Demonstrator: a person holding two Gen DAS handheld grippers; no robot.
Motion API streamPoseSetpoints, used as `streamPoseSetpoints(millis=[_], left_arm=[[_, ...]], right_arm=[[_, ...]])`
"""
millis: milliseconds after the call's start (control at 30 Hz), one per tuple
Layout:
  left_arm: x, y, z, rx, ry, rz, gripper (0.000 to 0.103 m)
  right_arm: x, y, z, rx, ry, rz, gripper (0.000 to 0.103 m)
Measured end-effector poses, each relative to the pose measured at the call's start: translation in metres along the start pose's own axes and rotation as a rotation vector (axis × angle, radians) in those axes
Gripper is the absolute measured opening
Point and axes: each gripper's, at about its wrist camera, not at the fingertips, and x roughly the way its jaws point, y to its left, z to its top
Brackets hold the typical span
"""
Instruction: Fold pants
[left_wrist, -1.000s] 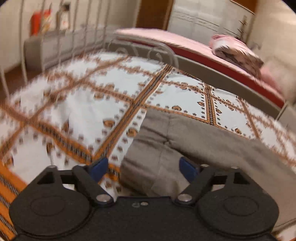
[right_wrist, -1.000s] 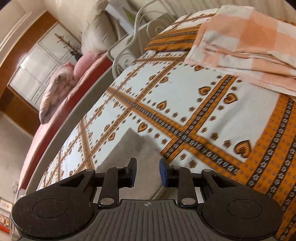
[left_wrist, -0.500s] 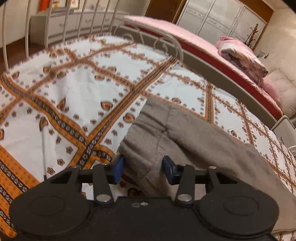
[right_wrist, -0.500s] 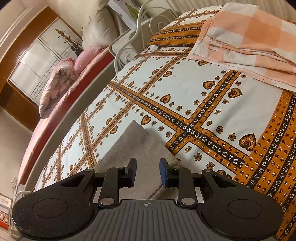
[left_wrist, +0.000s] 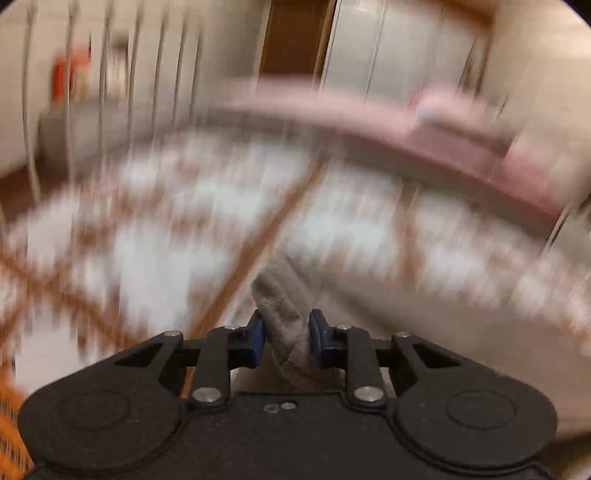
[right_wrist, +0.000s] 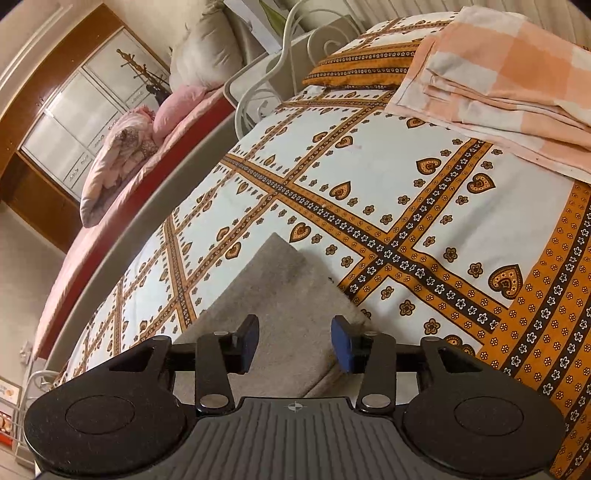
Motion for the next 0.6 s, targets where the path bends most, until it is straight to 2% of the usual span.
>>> streamPoseSetpoints(millis=[33, 100, 167, 200, 233, 267, 300, 333, 400, 467, 600], left_arm=[[0.009, 0.002, -0.007, 0.007, 0.049, 0.016, 0.017], [0.002, 0.004, -0.005, -0.018, 0.021, -0.007, 0.019], [-0.006, 0.007, -0.005, -0.048, 0.016, -0.006, 0.028], [-0.009, 0.008, -0.007, -0.062, 0.018, 0.007, 0.036], [-0.014, 0.009, -0.006, -0.072, 0.009, 0.034, 0.048], [-0.020, 0.008, -0.004, -0.071, -0.019, 0.068, 0.053], [-0.025, 0.007, 0.000, -0.069, -0.053, 0.106, 0.057], [-0.034, 0.004, 0.002, -0.062, -0.096, 0.128, 0.056], [-0.046, -0.004, 0.005, -0.055, -0.174, 0.091, 0.055], [-0.049, -0.018, 0.007, -0.016, -0.215, 0.017, 0.057], [-0.022, -0.049, 0.006, 0.093, -0.128, -0.048, 0.060]], right_arm=[[0.000, 0.000, 0.001, 0.001, 0.000, 0.001, 0.044], [-0.001, 0.000, 0.001, 0.007, -0.003, 0.008, 0.044], [-0.001, 0.000, 0.002, 0.007, -0.007, 0.017, 0.044], [-0.002, 0.001, 0.002, 0.007, -0.010, 0.022, 0.044], [-0.002, 0.002, 0.002, 0.008, -0.013, 0.029, 0.044], [-0.003, 0.003, 0.002, 0.006, -0.015, 0.038, 0.044], [-0.003, 0.004, 0.002, 0.000, -0.015, 0.043, 0.044], [-0.003, 0.006, 0.001, -0.011, -0.016, 0.048, 0.044], [-0.002, 0.011, -0.001, -0.042, -0.012, 0.044, 0.044], [0.000, 0.015, -0.002, -0.063, -0.004, 0.038, 0.044], [0.008, 0.022, -0.006, -0.088, 0.022, 0.032, 0.044]])
